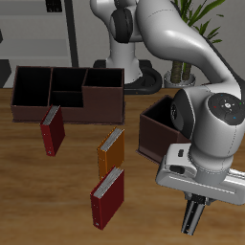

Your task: Place the striped book into the left desk caddy's left compartment

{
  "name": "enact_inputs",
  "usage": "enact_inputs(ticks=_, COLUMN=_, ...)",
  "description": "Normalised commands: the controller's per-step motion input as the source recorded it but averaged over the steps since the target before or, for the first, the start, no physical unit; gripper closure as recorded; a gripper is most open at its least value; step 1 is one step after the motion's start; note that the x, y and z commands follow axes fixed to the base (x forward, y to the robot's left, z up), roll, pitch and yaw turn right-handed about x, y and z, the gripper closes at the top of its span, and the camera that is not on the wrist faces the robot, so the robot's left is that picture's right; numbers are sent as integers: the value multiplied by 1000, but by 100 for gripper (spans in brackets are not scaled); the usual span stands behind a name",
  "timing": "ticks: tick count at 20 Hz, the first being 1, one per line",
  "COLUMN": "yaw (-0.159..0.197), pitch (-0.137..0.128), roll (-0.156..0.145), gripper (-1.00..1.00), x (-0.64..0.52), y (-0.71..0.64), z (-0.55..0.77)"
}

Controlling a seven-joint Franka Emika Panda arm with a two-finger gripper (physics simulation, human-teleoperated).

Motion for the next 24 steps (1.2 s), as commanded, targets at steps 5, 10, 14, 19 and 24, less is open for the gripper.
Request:
enact_inputs(ticks=5, yaw=25, pitch=-79, roll=-31, gripper=100, x=-329, y=-250, z=812)
enact_inputs(ticks=10, yaw=62, pitch=-92, roll=-50, gripper=100, x=-423, y=-380, z=728)
enact_inputs(ticks=14, yaw=60, pitch=-77, roll=-63, gripper=100, x=-405, y=-443, z=435)
enact_inputs(ticks=19, yaw=-14, pitch=-31, roll=-49, gripper=100, x=-398, y=-438, z=250)
enact_inputs(ticks=24, yaw=-11, pitch=-42, roll=-45, gripper=100, x=-489, y=-308, z=219)
